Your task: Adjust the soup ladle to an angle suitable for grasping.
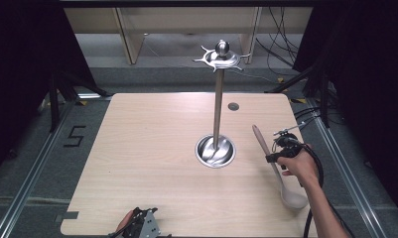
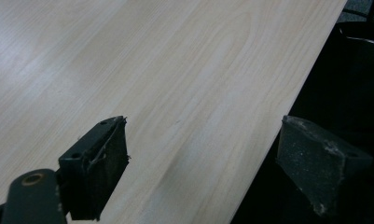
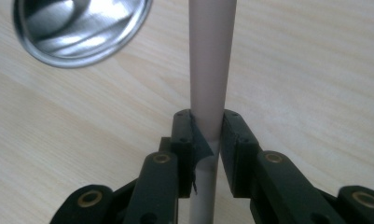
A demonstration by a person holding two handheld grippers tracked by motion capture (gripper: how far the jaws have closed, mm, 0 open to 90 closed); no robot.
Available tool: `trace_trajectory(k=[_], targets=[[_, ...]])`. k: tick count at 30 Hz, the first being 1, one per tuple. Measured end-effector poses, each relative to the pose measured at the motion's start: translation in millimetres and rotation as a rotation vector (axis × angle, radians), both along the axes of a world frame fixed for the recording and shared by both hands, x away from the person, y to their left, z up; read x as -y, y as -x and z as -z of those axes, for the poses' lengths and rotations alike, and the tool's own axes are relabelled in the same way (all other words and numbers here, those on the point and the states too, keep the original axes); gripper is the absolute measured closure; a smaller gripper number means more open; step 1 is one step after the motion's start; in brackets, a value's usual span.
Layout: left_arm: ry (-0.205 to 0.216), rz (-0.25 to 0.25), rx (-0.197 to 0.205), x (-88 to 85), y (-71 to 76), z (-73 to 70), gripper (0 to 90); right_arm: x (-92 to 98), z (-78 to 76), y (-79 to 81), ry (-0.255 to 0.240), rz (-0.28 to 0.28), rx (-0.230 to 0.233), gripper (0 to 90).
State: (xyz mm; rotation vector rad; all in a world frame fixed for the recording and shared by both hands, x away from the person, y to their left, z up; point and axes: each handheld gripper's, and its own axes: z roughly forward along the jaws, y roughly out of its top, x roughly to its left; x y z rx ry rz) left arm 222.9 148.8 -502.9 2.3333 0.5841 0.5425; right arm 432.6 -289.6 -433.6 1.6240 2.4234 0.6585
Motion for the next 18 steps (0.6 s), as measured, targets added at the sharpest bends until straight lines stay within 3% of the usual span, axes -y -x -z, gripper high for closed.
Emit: trace_trajectory(k=[1, 2, 4, 5, 8, 9, 10, 11, 13, 14, 15, 16, 17, 18], targets=[[-0.005, 0.002, 0.002, -0.1, -0.2, -0.1, 15.5, 0.5, -3.5, 3.0, -0.013, -0.014, 0.031, 76.7], [-0.005, 0.002, 0.002, -0.1, -0.2, -0.1, 15.5, 0.5, -3.5, 3.0, -0.013, -0.014, 0.031, 76.7], [-0.008, -0.001, 0.006, 0.0, 0.2, -0.4, 15.5, 3.4, -12.4, 11.7, -0.009, -0.059, 0.091, 76.7], [-0.008, -0.001, 0.006, 0.0, 0.2, -0.4, 15.5, 3.4, -12.4, 11.7, -0.009, -0.059, 0.091, 76.7], [-0.005, 0.005, 0.001, 0.7, 0.2, 0.1, 15.5, 4.4, -23.7, 29.7, -0.063, -0.064, 0.206, 76.8], [-0.01, 0.001, 0.007, 0.2, 0.5, -0.5, 15.5, 5.8, -28.9, 34.5, -0.04, -0.075, 0.196, 76.8], [-0.009, 0.001, 0.007, -0.1, 0.3, -0.7, 15.5, 6.0, -30.5, 37.8, -0.043, -0.081, 0.206, 76.8], [-0.004, -0.001, 0.002, -0.2, 0.0, -0.2, 15.5, 6.9, -29.6, 40.5, -0.048, -0.101, 0.269, 76.8], [-0.012, -0.004, 0.013, -0.5, -0.4, -0.1, 15.5, 7.7, -31.2, 45.4, -0.041, -0.115, 0.272, 76.8], [0.005, -0.007, 0.005, -0.5, 0.4, -0.1, 15.5, 7.9, -30.3, 51.1, -0.041, -0.122, 0.306, 76.8], [-0.008, -0.007, 0.008, -1.1, -0.2, -0.4, 15.5, 6.8, -31.3, 60.2, -0.056, -0.11, 0.335, 76.8], [-0.008, -0.007, 0.008, -1.1, -0.2, -0.4, 15.5, 6.8, -31.3, 60.2, -0.056, -0.11, 0.335, 76.8], [-0.007, -0.002, 0.003, -0.3, -0.1, 0.0, 15.5, 6.2, -31.7, 67.6, -0.051, -0.12, 0.377, 76.8], [-0.007, -0.002, 0.003, -0.3, -0.1, 0.0, 15.5, 6.2, -31.7, 67.6, -0.051, -0.12, 0.377, 76.8]])
